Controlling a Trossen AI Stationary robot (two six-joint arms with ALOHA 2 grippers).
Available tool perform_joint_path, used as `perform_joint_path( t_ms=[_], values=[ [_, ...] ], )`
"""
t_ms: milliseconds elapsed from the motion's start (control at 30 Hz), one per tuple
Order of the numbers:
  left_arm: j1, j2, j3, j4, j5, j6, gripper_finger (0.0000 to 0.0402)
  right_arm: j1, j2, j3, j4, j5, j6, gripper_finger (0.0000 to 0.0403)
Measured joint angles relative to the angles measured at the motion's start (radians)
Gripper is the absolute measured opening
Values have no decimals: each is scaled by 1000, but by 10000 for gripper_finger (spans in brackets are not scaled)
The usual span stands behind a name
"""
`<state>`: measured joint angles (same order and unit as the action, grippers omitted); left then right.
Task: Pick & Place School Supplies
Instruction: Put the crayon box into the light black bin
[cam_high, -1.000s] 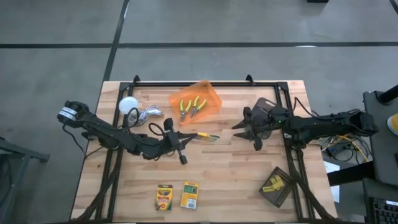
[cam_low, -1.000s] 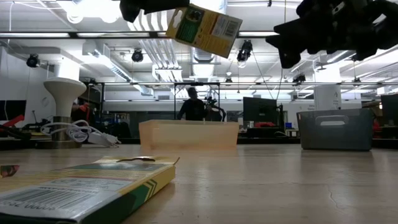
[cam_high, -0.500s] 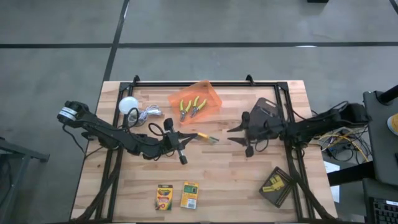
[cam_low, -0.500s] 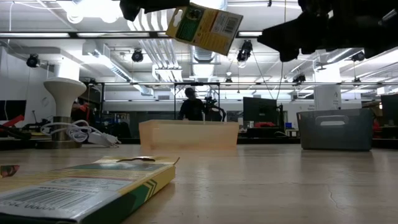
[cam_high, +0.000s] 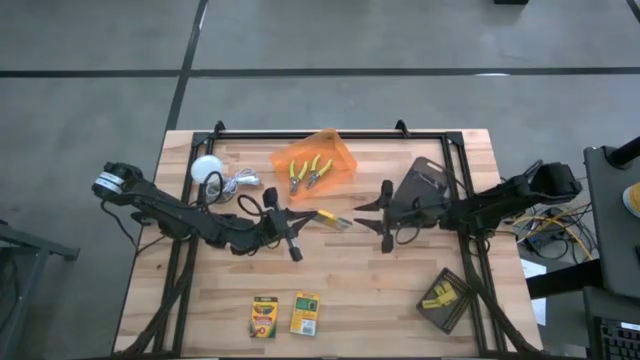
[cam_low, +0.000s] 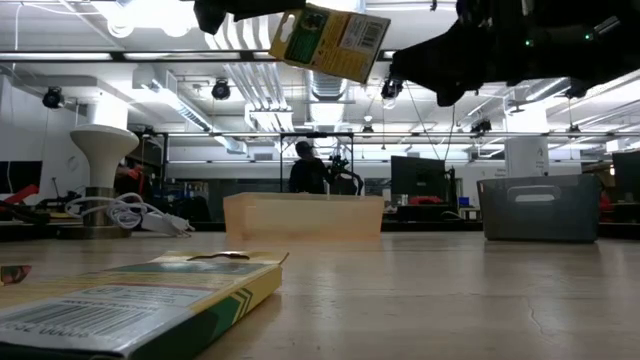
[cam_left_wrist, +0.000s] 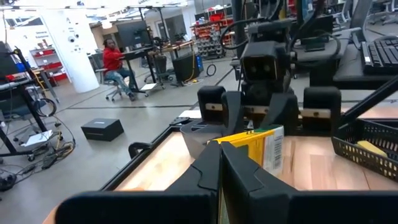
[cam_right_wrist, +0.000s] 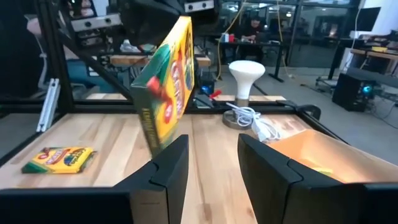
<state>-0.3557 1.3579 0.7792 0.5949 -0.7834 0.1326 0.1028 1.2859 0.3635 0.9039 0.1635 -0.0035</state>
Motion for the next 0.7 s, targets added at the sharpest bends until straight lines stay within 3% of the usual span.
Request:
perform_joint_path(
  t_ms=[433, 700],
  values=[
    [7, -2, 2, 12, -10, 8, 5, 0, 212, 173, -19, -3, -33, 133],
    [7, -2, 2, 7, -7, 13, 5, 0, 247, 195, -20, 20, -50, 132]
  ],
)
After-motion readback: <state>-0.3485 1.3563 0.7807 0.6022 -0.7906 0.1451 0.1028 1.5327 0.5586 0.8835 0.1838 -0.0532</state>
